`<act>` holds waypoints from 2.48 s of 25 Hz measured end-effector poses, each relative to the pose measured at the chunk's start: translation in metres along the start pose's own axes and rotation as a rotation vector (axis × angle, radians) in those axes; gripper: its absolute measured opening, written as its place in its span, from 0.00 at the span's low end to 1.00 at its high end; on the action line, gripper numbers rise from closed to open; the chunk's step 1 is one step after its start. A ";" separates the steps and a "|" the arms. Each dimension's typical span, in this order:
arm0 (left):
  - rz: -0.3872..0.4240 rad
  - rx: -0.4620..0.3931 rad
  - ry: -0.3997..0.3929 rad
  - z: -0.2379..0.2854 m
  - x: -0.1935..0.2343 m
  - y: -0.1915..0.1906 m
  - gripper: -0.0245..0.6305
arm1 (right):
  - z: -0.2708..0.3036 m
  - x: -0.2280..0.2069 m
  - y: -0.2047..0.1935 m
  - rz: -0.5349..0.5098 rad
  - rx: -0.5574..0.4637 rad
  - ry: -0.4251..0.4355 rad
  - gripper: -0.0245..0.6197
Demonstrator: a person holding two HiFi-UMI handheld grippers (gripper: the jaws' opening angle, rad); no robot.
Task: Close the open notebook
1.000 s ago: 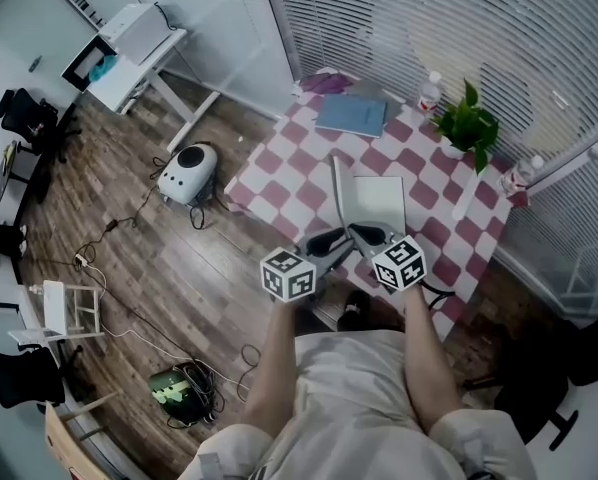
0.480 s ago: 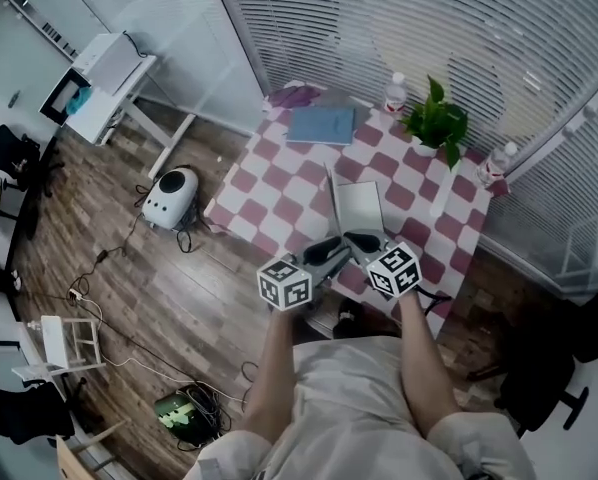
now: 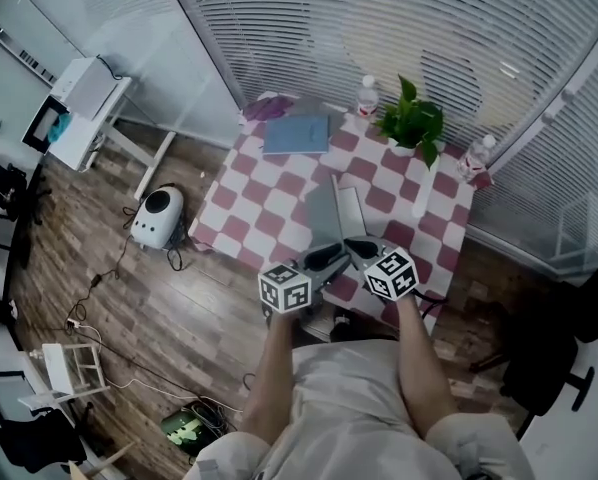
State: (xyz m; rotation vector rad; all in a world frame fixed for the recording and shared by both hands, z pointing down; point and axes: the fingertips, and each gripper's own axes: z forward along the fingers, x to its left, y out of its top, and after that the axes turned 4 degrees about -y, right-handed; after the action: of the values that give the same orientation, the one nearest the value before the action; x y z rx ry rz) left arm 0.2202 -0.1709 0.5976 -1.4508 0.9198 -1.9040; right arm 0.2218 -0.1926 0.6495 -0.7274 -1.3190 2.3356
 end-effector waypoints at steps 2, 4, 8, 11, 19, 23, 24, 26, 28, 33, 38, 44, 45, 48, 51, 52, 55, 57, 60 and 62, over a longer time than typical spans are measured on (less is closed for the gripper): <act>-0.002 0.015 -0.010 0.008 0.001 -0.003 0.27 | -0.002 -0.007 -0.005 0.018 0.004 -0.012 0.04; -0.001 0.031 -0.016 0.015 0.002 -0.007 0.27 | -0.003 -0.013 -0.010 0.038 0.010 -0.023 0.04; 0.003 0.058 -0.022 0.026 0.003 -0.012 0.27 | -0.006 -0.025 -0.017 0.069 0.019 -0.046 0.04; 0.006 0.069 -0.033 0.030 0.004 -0.014 0.27 | -0.006 -0.031 -0.024 0.093 0.029 -0.061 0.04; -0.047 0.026 -0.027 0.016 0.021 -0.009 0.27 | -0.007 -0.058 -0.052 0.164 0.111 -0.122 0.04; -0.021 0.081 0.205 0.002 0.058 -0.020 0.27 | -0.004 -0.062 -0.069 0.178 0.195 -0.146 0.04; -0.012 0.099 0.252 -0.002 0.064 -0.023 0.27 | -0.003 -0.063 -0.071 0.179 0.206 -0.151 0.04; 0.000 0.128 0.321 -0.007 0.072 -0.030 0.27 | -0.002 -0.064 -0.073 0.169 0.226 -0.161 0.04; 0.000 0.139 0.362 -0.011 0.076 -0.036 0.27 | 0.000 -0.066 -0.077 0.147 0.264 -0.169 0.04; 0.053 0.166 0.394 -0.019 0.075 -0.044 0.27 | 0.004 -0.071 -0.088 0.089 0.357 -0.186 0.04; 0.016 0.107 0.443 -0.034 0.081 -0.035 0.26 | 0.008 -0.070 -0.089 0.075 0.391 -0.188 0.04; 0.019 0.069 0.483 -0.053 0.073 -0.032 0.23 | 0.003 -0.074 -0.090 0.080 0.402 -0.278 0.04; 0.018 0.064 0.490 -0.057 0.070 -0.033 0.23 | 0.001 -0.075 -0.091 0.078 0.406 -0.301 0.04; 0.008 0.048 0.522 -0.072 0.062 -0.040 0.22 | -0.007 -0.072 -0.096 0.075 0.409 -0.347 0.04; -0.012 0.016 0.579 -0.091 0.053 -0.046 0.18 | -0.018 -0.064 -0.100 0.078 0.395 -0.374 0.04; -0.015 0.004 0.590 -0.096 0.048 -0.047 0.17 | -0.023 -0.062 -0.101 0.081 0.385 -0.383 0.04; -0.007 -0.024 0.599 -0.106 0.030 -0.053 0.16 | -0.040 -0.053 -0.097 0.097 0.323 -0.411 0.04; 0.002 -0.038 0.605 -0.111 0.017 -0.057 0.16 | -0.052 -0.047 -0.090 0.103 0.263 -0.427 0.04; 0.019 -0.062 0.618 -0.117 -0.005 -0.062 0.15 | -0.073 -0.035 -0.081 0.110 0.186 -0.435 0.04; 0.030 -0.083 0.632 -0.122 -0.018 -0.064 0.12 | -0.087 -0.025 -0.075 0.118 0.139 -0.433 0.04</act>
State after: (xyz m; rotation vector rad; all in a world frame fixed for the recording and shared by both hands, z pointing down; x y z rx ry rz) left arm 0.1044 -0.0962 0.6165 -0.8619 1.2973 -2.3714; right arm 0.2980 -0.1097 0.6833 -0.2692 -1.2859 2.7556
